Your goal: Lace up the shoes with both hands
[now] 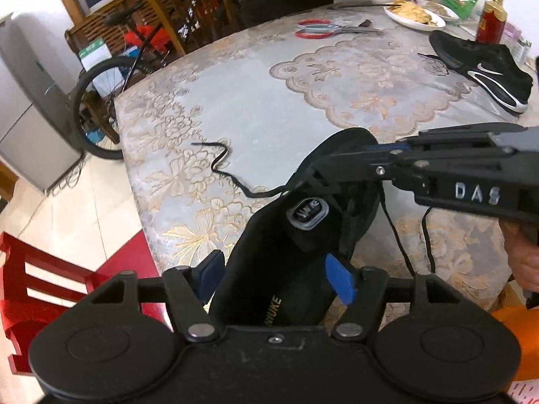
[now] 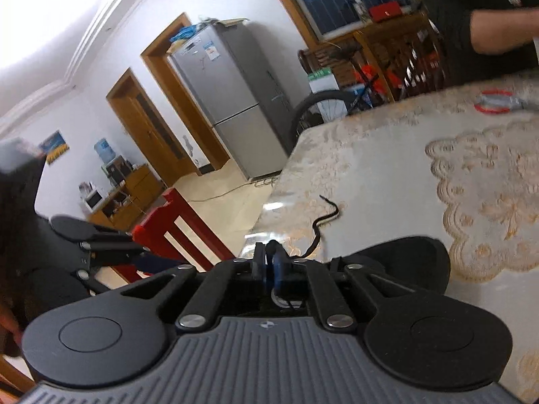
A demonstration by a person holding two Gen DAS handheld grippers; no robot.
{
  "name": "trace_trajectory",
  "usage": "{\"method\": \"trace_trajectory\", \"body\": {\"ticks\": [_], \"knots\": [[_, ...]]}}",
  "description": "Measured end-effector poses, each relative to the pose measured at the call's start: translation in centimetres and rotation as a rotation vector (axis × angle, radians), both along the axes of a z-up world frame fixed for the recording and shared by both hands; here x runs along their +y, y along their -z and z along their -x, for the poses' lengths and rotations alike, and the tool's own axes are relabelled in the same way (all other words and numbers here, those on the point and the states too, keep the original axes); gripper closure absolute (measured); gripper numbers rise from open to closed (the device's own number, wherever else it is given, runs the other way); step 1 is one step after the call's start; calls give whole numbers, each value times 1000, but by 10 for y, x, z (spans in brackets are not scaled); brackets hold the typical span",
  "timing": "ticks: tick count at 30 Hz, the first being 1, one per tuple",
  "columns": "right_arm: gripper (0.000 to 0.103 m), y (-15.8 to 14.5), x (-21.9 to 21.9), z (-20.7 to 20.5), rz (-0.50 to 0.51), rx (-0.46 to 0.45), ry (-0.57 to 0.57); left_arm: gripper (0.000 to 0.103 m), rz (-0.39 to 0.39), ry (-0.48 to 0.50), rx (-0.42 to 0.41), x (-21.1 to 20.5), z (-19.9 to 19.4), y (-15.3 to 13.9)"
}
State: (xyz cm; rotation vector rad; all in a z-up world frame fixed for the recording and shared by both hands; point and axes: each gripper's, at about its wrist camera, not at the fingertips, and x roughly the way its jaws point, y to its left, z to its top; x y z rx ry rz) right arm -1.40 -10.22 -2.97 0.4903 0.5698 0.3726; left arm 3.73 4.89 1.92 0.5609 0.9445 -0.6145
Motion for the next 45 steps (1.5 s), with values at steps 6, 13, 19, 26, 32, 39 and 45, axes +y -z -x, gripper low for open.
{"method": "trace_trajectory", "body": {"ticks": [6, 13, 19, 26, 32, 39, 45], "knots": [[48, -5, -29, 22, -72, -2, 85, 40, 22, 39, -13, -13, 4, 0], [45, 24, -58, 41, -119, 124, 247, 41, 57, 97, -17, -32, 8, 0], [45, 37, -64, 45, -183, 170, 323, 41, 39, 211, -10, -62, 20, 10], [49, 44, -70, 31, -252, 198, 239, 41, 37, 226, 24, -66, 24, 17], [49, 37, -55, -6, -306, 244, -17, 40, 46, 206, 7, -41, 29, 4], [98, 31, -19, -13, -77, 247, -68, 40, 152, 94, 56, -6, 16, -3], [99, -5, -31, 29, -200, -6, -143, 40, 244, 94, 90, 9, 7, -7]]}}
